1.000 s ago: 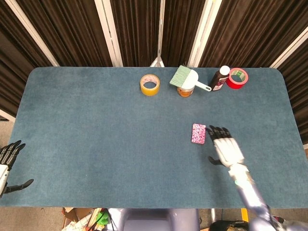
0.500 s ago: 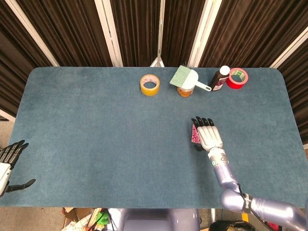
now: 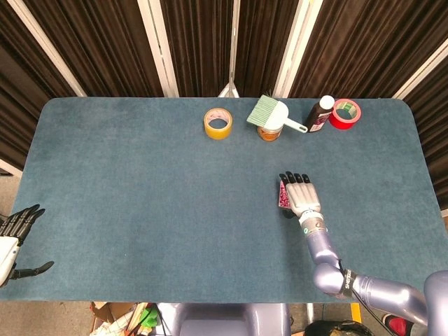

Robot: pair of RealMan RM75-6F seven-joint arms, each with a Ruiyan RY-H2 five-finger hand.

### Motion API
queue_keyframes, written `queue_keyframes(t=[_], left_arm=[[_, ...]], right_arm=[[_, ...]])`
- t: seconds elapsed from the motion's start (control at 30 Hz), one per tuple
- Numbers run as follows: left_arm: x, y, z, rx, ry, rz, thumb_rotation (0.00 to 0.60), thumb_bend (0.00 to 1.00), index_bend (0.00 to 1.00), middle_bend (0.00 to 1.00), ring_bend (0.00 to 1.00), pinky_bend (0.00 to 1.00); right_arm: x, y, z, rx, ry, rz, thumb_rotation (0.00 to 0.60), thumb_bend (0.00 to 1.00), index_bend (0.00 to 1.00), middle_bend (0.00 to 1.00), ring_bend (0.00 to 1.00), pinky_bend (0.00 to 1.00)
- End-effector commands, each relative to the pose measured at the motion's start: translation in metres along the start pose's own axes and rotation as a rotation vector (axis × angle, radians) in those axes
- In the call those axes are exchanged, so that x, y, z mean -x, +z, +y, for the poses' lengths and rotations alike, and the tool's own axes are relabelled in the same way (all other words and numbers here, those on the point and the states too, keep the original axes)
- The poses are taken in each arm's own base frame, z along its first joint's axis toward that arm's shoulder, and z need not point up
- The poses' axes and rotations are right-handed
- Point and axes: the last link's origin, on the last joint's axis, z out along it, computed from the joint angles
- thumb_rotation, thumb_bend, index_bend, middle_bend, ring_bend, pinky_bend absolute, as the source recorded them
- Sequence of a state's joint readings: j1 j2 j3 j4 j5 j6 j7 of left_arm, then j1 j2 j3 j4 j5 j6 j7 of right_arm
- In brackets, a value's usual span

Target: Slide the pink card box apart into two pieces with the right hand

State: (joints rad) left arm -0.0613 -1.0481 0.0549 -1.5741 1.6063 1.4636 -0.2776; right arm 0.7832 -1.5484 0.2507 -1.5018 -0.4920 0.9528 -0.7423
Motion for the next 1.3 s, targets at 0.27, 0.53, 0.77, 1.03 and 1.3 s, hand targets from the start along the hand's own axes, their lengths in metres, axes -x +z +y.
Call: queue_keyframes(t=[0.27,0.53,0.77,1.03,1.3], left_arm=[[0.001,0.0,0.0,-0.003,-0.002,-0.006,0.6,0.0,0.0,0.0,0.0,0.0],[0.001,0.0,0.0,-0.005,-0.008,-0.012,0.6,0.0,0.0,0.0,0.0,0.0],[0.001,-0.001,0.0,-0.003,-0.01,-0.015,0.6,0.0,0.0,0.0,0.0,0.0],[0.001,-0.001,0.0,-0.002,-0.011,-0.017,0.6,0.0,0.0,0.0,0.0,0.0],[0.001,-0.001,0.0,-0.001,-0.01,-0.018,0.6,0.0,0.0,0.0,0.0,0.0]], right_arm=[[0.001,0.008,0.003,0.03,0.0,-0.009,0.6,0.3,0.0,0.0,0.0,0.0],[0.003,0.011,0.008,0.058,-0.01,-0.016,0.6,0.3,0.05,0.0,0.0,0.0],[0.004,0.012,0.012,0.077,-0.015,-0.019,0.6,0.3,0.16,0.0,0.0,0.0],[0.004,0.013,0.012,0.08,-0.018,-0.017,0.6,0.3,0.2,0.0,0.0,0.0],[0.004,0.014,0.011,0.083,-0.022,-0.018,0.6,0.3,0.23,0.0,0.0,0.0]])
